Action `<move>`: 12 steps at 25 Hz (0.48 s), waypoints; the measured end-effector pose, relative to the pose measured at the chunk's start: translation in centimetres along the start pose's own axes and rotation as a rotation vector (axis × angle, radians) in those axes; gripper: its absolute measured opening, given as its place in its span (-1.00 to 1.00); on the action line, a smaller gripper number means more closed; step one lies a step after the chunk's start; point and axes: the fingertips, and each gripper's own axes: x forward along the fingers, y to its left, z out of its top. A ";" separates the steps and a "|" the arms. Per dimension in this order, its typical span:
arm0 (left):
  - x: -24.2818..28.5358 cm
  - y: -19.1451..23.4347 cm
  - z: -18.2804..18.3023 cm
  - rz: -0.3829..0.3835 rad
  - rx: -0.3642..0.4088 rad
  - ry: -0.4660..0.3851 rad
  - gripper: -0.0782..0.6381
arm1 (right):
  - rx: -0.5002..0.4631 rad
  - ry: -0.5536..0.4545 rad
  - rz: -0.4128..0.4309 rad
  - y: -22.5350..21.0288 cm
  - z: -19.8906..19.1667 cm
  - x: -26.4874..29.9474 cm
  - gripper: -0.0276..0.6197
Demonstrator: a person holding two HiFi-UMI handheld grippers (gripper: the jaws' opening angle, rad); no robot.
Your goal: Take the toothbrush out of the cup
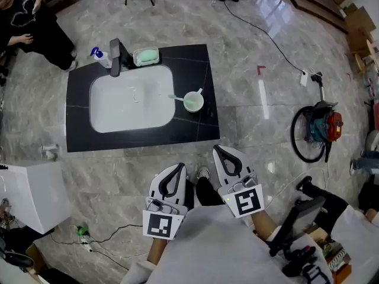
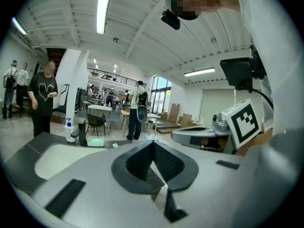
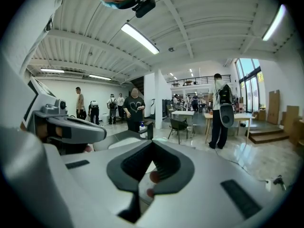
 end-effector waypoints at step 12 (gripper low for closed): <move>-0.1 3.0 -2.4 0.065 -0.028 0.067 -0.77 | 0.067 0.075 -0.068 -0.9 -4.4 2.7 -0.90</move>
